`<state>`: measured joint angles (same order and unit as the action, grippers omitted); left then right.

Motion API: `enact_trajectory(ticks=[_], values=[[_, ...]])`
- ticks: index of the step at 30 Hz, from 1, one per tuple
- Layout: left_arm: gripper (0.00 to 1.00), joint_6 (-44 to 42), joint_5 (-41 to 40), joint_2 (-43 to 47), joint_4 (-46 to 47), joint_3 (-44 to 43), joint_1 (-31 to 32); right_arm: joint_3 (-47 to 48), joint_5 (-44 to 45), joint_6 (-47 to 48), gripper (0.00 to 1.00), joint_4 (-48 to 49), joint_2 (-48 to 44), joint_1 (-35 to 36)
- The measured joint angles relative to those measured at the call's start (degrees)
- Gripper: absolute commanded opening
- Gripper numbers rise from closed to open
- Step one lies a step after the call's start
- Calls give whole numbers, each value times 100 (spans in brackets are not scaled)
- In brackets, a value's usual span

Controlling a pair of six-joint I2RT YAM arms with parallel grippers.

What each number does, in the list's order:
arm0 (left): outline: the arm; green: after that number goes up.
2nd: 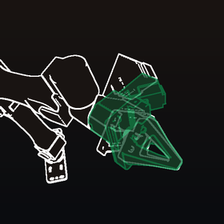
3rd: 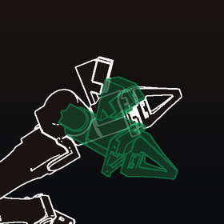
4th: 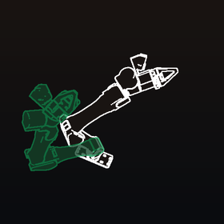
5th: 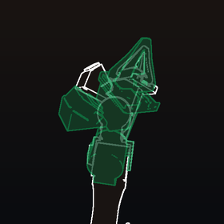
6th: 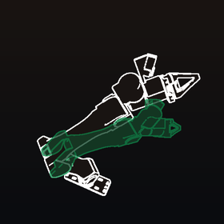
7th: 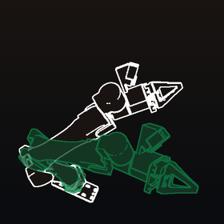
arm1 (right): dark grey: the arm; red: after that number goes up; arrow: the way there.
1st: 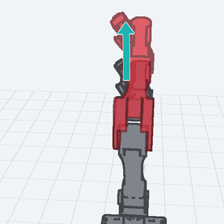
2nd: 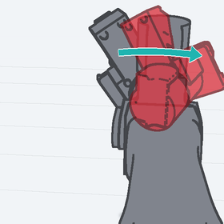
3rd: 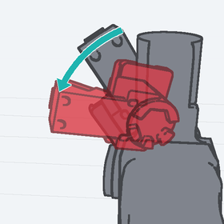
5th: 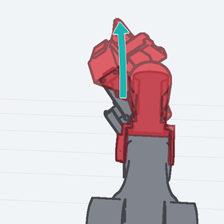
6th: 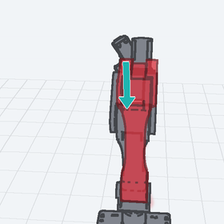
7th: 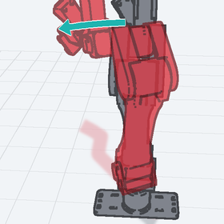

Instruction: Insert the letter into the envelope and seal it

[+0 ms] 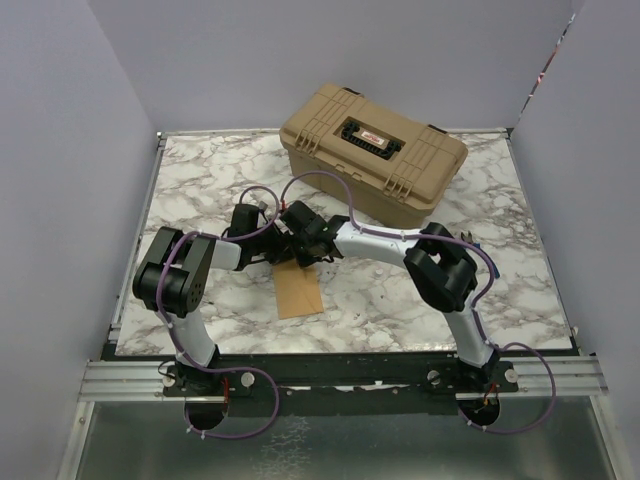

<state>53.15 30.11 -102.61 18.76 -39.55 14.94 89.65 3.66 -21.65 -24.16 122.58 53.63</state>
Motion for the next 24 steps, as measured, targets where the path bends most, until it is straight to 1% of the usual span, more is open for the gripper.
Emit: enact_trajectory(ticks=[3,8,10,24], values=[[0,22,24,-11,13,2,-24,-35,13,83,16,48,-13,26],[0,28,26,-11,59,26,-37,-190,15,122,22,219,-81,42],[0,33,33,-11,74,35,-44,-282,13,122,23,326,-122,48],[0,63,223,-79,94,31,-138,-822,140,332,23,903,-365,170]])
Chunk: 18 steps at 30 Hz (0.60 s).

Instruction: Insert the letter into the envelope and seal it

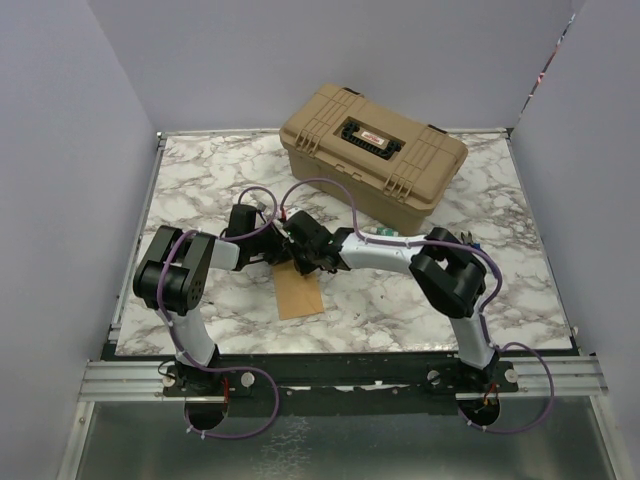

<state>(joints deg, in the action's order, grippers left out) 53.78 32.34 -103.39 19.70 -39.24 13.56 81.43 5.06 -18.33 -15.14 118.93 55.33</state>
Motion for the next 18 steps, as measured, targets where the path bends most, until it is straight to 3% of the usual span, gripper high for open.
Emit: enact_trajectory(ticks=[18], values=[[0,4,81,-39,-4,-26,-33,-435,125,122,26,59,-280,238]])
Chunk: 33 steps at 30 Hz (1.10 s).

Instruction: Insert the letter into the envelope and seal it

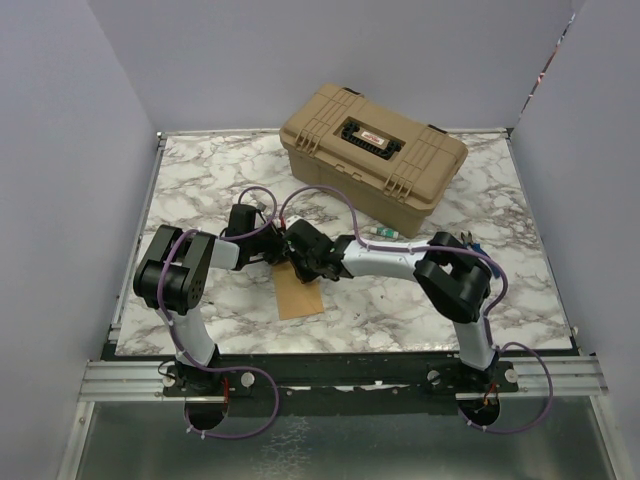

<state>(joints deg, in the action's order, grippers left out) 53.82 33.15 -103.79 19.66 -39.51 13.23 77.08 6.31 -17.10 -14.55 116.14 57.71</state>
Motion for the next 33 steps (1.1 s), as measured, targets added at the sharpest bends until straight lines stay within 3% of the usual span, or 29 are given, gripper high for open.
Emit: enact_trajectory(ticks=[11,23,33], values=[[0,2,4,0,-2,0,-4,-555,-229,-79,25,101,-382,116],[0,2,7,0,-48,-22,-4,-796,-275,-258,17,90,-560,142],[0,-2,70,-37,-76,-57,-24,-1182,-590,-240,13,-385,-977,225]])
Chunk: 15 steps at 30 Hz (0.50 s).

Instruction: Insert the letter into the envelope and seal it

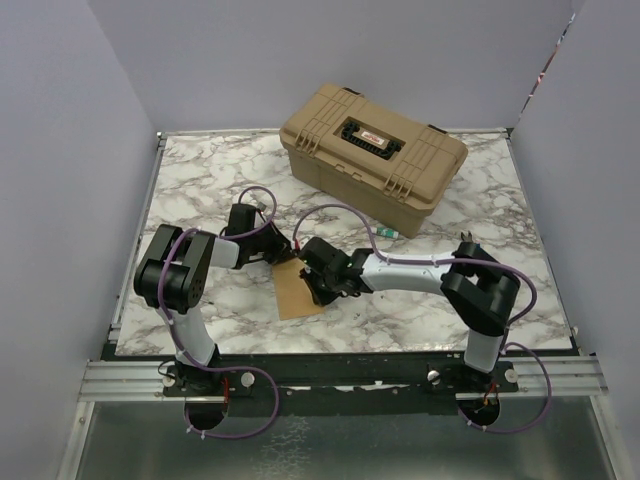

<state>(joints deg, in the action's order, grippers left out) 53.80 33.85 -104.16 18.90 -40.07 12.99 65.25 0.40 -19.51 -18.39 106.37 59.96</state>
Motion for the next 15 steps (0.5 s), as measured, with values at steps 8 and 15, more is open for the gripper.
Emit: enact_trajectory(ticks=[8,15], values=[[0,-94,81,4,-168,-127,-7,-4,-111,57,19,-1478,-334,39],[16,-380,120,402,-1226,-531,-13,918,640,4,26,-2166,-564,-286]])
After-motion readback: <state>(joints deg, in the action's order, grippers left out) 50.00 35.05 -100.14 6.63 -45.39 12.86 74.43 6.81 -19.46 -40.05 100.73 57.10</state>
